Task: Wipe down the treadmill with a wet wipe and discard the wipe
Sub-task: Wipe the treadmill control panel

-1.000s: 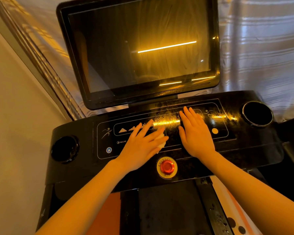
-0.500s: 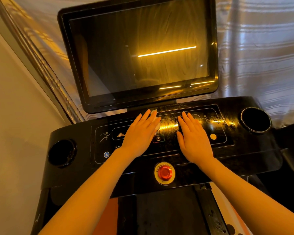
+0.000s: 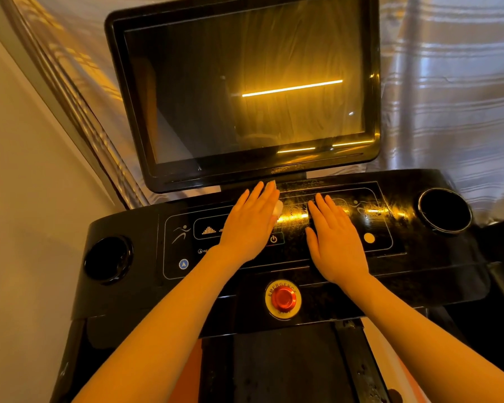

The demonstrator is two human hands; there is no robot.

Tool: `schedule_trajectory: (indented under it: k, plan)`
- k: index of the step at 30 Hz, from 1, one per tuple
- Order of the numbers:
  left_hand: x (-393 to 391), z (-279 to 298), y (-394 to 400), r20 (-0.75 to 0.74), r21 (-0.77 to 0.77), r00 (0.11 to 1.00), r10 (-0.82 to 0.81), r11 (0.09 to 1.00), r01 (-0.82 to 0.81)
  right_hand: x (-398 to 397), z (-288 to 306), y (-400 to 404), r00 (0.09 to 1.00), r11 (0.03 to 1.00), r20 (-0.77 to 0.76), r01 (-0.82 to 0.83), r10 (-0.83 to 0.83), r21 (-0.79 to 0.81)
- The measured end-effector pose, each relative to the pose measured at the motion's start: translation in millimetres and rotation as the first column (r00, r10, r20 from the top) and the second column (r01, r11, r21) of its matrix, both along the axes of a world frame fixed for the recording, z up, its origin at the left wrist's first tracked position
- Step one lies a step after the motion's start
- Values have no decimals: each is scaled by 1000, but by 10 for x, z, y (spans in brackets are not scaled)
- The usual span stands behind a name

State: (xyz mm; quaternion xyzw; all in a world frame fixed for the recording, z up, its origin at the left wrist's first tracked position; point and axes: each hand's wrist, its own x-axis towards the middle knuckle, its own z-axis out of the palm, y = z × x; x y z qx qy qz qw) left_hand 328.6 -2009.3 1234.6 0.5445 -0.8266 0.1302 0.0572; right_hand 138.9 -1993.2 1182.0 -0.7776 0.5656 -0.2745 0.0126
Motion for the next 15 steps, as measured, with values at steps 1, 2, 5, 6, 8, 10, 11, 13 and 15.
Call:
schedule_trajectory:
  k: [1,2,5,6,8,10,11,13,15]
  plan:
    - [19,-40,82,18,-8,999,-48,999,48,-2,-2,1,1000,1000,-1,1,-1,0]
    - [46,-94,188,38,7,994,-107,994,106,0,-1,-1,1000,1000,-2,2,-2,1]
    - [206,-277,507,127,75,960,-251,967,243,9,5,-4,1000,1000,-6,0,0,3]
    - [271,-283,524,149,79,956,-254,966,245,11,5,-3,1000,1000,-5,-1,1,2]
    - [374,-191,417,150,58,971,-188,982,181,8,1,-1,1000,1000,-3,-6,6,-1]
    - [424,-58,219,120,36,991,-57,998,53,4,0,11,1000,1000,-8,-25,25,-7]
    - [442,-9,127,98,25,995,5,1000,-8,6,-2,20,999,999,-18,-42,42,-11]
    - [444,12,34,74,16,994,83,996,-84,6,-12,30,996,997,-36,-80,79,-12]
    - [415,-32,114,68,41,997,36,998,-39,8,-18,30,995,996,-42,-93,92,-14]
